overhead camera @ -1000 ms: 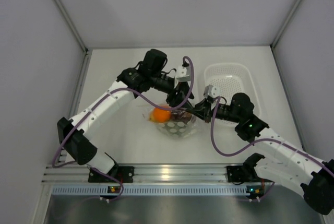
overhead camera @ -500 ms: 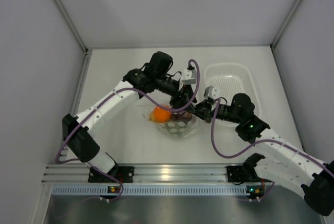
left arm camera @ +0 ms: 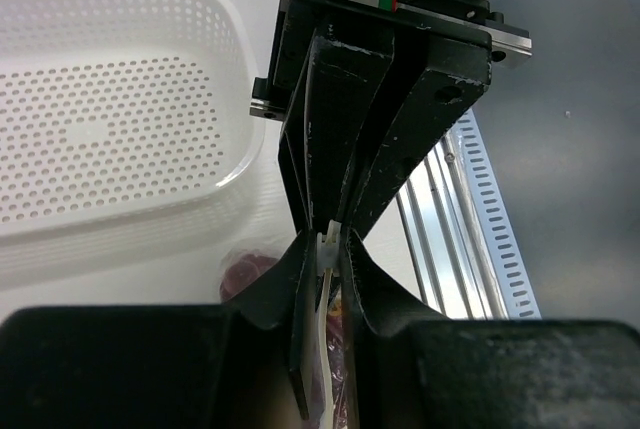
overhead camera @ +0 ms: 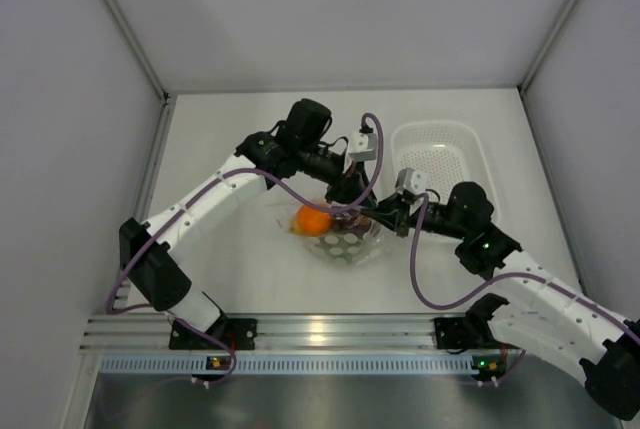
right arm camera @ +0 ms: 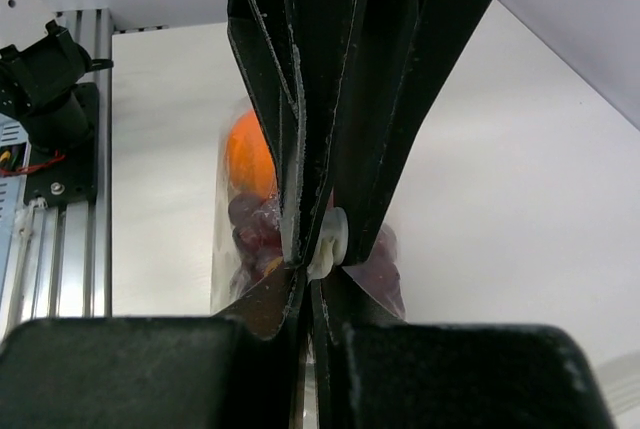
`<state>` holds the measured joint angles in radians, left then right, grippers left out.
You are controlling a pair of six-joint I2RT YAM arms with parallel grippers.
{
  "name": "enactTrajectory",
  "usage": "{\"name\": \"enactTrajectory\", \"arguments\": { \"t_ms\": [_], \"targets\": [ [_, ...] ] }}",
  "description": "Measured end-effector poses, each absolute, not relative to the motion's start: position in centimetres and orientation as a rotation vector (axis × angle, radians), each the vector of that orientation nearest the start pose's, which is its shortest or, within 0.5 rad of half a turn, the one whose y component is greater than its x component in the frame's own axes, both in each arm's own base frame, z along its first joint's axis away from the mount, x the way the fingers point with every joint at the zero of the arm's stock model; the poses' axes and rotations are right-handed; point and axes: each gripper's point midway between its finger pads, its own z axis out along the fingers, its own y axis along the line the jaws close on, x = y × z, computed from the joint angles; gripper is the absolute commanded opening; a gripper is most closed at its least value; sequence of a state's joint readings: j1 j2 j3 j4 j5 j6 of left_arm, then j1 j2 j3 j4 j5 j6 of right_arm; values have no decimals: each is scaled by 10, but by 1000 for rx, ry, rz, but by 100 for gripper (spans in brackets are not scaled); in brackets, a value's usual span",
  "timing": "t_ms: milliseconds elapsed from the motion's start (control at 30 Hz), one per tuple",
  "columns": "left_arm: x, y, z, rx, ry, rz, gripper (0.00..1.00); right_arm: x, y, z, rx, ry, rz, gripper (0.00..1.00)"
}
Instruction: Open the zip-top bag and remove the fake food
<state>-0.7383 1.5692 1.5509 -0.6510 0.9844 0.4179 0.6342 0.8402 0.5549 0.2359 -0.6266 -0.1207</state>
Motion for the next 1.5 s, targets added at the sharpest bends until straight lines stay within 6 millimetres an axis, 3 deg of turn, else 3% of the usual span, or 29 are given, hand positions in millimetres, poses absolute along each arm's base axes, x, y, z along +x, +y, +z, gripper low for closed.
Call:
{"name": "enactTrajectory", "arguments": {
  "t_ms": [333, 600, 900, 1100, 1300, 1500],
  "targets": [
    [197, -361, 286, 1596, 1454, -1242, 0, 198, 257, 247, -967, 1345, 875, 0],
    [203, -348, 279, 1570, 1495, -1175, 0, 197, 248, 248, -897, 1340, 854, 0],
    [239, -304, 264, 1422, 1632, -1117, 0, 201, 225, 257, -716, 1360, 807, 0],
    [259, -282, 258, 1330, 1736, -1073, 0, 205, 211, 249, -595, 1395, 784, 0],
    [261, -259, 247, 1280, 1875, -979, 0, 204, 202, 247, -560, 1398, 762, 0],
    [257, -238, 251, 1229, 1940, -856, 0, 205, 197, 248, -534, 1398, 742, 0]
  ]
}}
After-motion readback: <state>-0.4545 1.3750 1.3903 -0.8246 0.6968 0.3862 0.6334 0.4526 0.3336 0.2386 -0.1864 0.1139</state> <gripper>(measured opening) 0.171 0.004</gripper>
